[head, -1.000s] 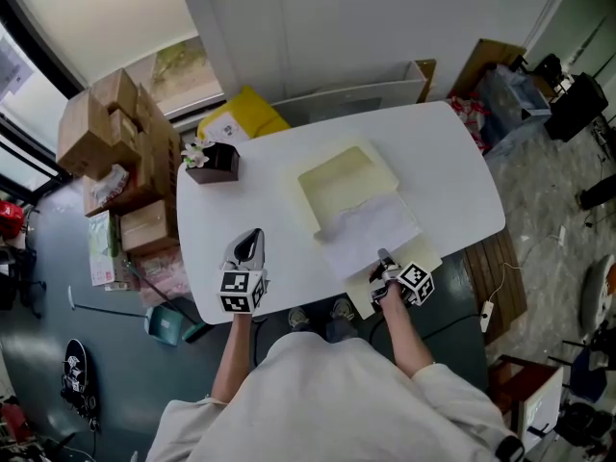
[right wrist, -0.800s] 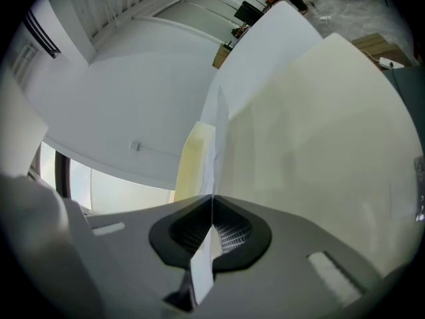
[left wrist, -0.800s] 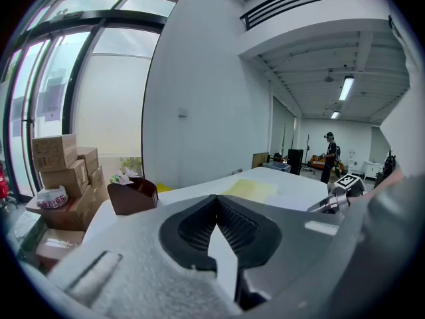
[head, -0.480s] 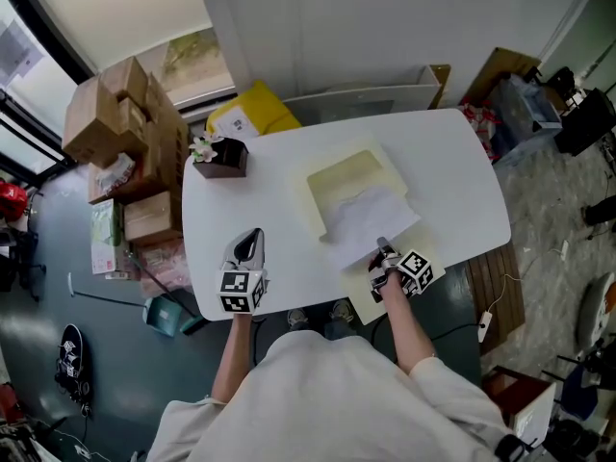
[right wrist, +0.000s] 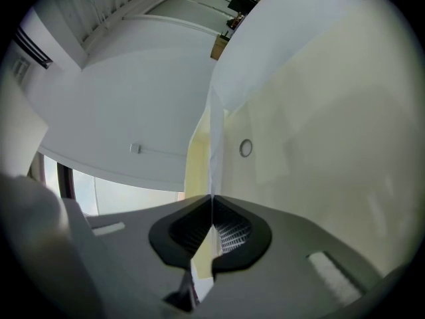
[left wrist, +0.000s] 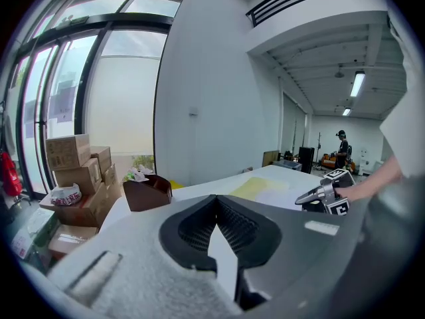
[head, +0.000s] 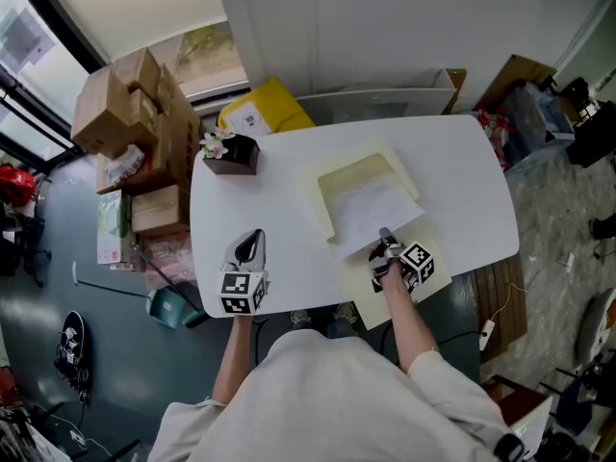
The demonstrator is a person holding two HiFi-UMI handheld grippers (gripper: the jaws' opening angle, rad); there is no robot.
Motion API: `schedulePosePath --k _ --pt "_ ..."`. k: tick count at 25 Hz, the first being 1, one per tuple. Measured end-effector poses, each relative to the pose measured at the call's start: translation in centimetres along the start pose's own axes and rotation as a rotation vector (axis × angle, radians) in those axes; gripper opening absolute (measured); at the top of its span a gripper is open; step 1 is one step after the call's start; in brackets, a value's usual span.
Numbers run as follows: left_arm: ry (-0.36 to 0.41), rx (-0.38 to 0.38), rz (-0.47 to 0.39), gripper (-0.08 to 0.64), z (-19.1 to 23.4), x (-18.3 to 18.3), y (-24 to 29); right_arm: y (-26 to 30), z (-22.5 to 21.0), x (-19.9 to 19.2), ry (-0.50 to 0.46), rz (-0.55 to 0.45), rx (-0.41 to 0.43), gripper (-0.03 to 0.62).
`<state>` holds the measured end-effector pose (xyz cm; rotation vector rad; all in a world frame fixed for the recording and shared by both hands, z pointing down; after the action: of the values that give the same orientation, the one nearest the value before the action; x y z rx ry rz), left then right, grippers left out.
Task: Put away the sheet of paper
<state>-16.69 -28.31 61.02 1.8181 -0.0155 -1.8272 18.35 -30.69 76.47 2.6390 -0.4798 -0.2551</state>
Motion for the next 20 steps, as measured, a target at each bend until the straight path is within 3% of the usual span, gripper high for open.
schedulePosePath --k 5,11,20 --pt "-0.005 0.020 0.008 0.005 0.6 -0.4 -0.4 2.1 1.9 0.2 -0.031 0.016 0.018 0.002" --pt "-0.010 0.037 0.020 0.005 1.2 -0.7 -0.8 4.8 3.2 0.3 0.021 0.012 0.021 0.002" --pt "-0.019 0.074 0.036 0.005 2.5 -1.1 -1.5 8.3 3.8 0.1 0.024 0.019 0.007 0.002"
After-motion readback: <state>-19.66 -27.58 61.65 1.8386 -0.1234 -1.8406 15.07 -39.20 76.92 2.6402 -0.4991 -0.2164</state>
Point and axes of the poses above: the fingertips, and each gripper's own axes: y forward along the fingers, z to its left, x out of its top, the point moved 1 cm from there along -y, backward along the fingers, and after that the axes turned 1 degree about -x, right-handed, at the moved point
